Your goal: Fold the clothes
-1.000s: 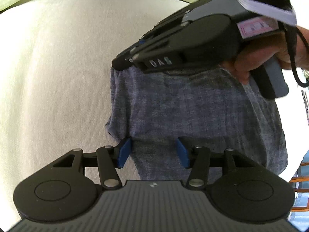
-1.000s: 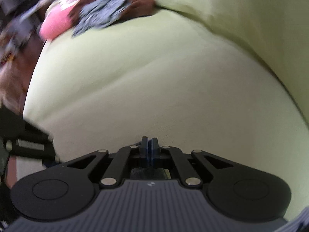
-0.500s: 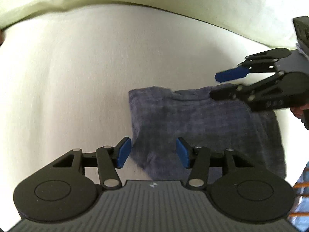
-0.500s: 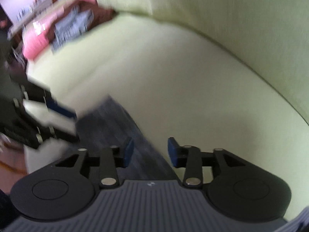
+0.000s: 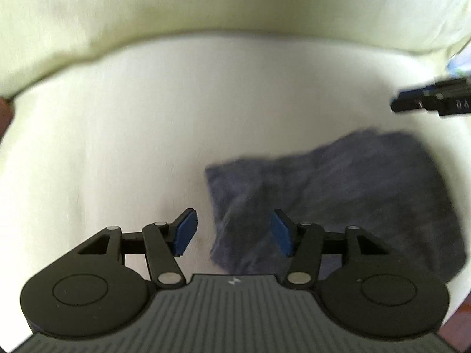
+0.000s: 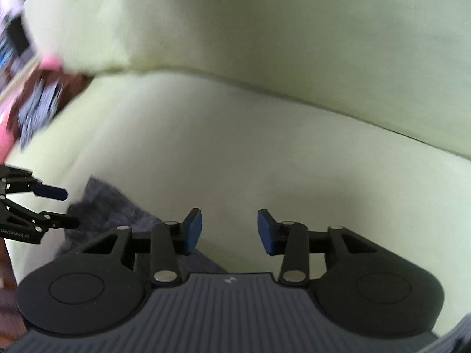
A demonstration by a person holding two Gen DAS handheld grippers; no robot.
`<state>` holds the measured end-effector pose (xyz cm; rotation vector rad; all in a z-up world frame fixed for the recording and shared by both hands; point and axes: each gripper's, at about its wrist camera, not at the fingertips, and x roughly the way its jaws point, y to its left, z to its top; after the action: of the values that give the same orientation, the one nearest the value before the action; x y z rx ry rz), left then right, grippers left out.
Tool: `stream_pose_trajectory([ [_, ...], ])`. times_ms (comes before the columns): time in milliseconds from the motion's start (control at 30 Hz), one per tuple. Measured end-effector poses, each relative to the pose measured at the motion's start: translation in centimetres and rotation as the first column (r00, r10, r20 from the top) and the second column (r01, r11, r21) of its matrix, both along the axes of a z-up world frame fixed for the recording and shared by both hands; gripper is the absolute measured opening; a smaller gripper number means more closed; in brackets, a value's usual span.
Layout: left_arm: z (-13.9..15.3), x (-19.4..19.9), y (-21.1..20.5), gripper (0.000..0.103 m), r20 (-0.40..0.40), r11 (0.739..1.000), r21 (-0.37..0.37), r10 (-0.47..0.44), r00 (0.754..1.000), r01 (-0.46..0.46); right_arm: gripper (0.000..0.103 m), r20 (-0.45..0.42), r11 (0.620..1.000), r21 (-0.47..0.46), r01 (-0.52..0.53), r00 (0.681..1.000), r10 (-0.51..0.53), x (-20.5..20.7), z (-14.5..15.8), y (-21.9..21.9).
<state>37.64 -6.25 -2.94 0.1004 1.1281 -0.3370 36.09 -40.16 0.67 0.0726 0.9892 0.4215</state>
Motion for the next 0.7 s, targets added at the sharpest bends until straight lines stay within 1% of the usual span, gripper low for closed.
stream_pose_trajectory([
  [33,0.7,-0.4,-0.7,0.059,0.007,1.0,-0.017,-0.022,1.0,0.022,0.037,-0.006,0.999,0.015,0.032,0.999,-0.032,-1.1,0.6,-1.0],
  [100,1.4,-1.8,-3.8,0.059,0.008,0.993,-0.042,-0.112,0.994,0.112,0.037,-0.028,0.993,0.066,0.094,0.995,-0.092,-4.2,1.4,-3.0],
  [133,1.4,-2.2,-4.6,0.059,0.012,0.989,-0.049,-0.138,0.99,0.138,0.031,-0.037,0.989,0.084,0.118,0.993,-0.115,-5.5,1.6,-3.5],
  [167,1.4,-2.9,-6.5,0.059,0.029,0.981,-0.049,-0.187,0.982,0.188,0.022,-0.054,0.983,0.11,0.145,0.989,-0.14,-7.0,1.5,-3.8],
  [200,1.4,-3.2,-7.7,0.058,0.041,0.975,-0.036,-0.219,0.975,0.22,0.001,-0.081,0.975,0.141,0.17,0.984,-0.16,-8.5,1.1,-4.0],
  [233,1.3,-3.4,-8.8,0.056,0.051,0.969,-0.022,-0.246,0.968,0.248,0.0,-0.1,0.969,0.155,0.19,0.979,-0.176,-9.5,0.8,-3.8],
  [300,1.3,-2.8,-10.5,0.038,0.068,0.95,-0.005,-0.312,0.947,0.313,0.0,-0.128,0.958,0.165,0.235,0.968,-0.216,-11.7,-0.2,-2.9],
  [333,1.4,-2.5,-11.0,0.038,0.072,0.943,-0.001,-0.331,0.941,0.332,0.002,-0.139,0.952,0.174,0.251,0.964,-0.228,-12.4,-0.5,-2.7],
  [367,1.5,-1.6,-11.8,0.037,0.08,0.928,0.011,-0.371,0.925,0.372,0.004,-0.154,0.941,0.196,0.275,0.957,-0.247,-13.5,-0.8,-2.3],
  [400,1.2,-0.8,-12.2,0.037,0.082,0.912,0.02,-0.409,0.909,0.409,0.008,-0.168,0.924,0.219,0.312,0.945,-0.279,-14.9,-1.3,-1.7],
  [433,0.8,-0.1,-12.4,0.037,0.083,0.895,0.028,-0.446,0.891,0.445,0.016,-0.177,0.912,0.233,0.337,0.937,-0.301,-15.8,-1.7,-1.0],
  [467,1.3,0.5,-12.8,0.037,0.075,0.866,0.042,-0.5,0.863,0.498,0.02,-0.181,0.901,0.244,0.359,0.93,-0.321,-16.6,-2.2,-0.4],
  [500,1.9,1.2,-13.1,0.037,0.064,0.831,0.057,-0.556,0.829,0.553,0.026,-0.178,0.887,0.251,0.387,0.919,-0.351,-17.3,-2.7,0.0],
  [533,1.8,1.8,-13.7,0.037,0.049,0.811,0.055,-0.585,0.809,0.583,0.028,-0.175,0.878,0.256,0.404,0.913,-0.369,-17.6,-3.0,0.2],
  [567,1.6,2.3,-14.2,0.037,0.033,0.792,0.05,-0.61,0.791,0.609,0.028,-0.174,0.869,0.268,0.415,0.908,-0.38,-17.8,-3.4,0.3],
  [600,1.5,2.7,-14.7,0.038,0.016,0.781,0.038,-0.624,0.781,0.623,0.028,-0.175,0.857,0.287,0.427,0.903,-0.392,-17.8,-3.9,0.5],
  [633,1.4,3.1,-15.1,0.038,-0.001,0.772,0.024,-0.635,0.773,0.635,0.023,-0.174,0.851,0.307,0.427,0.904,-0.391,-17.8,-4.3,0.7],
  [700,1.0,3.4,-16.2,0.038,-0.024,0.758,-0.001,-0.653,0.757,0.653,0.002,-0.148,0.859,0.293,0.421,0.907,-0.394,-18.0,-4.6,1.0],
])
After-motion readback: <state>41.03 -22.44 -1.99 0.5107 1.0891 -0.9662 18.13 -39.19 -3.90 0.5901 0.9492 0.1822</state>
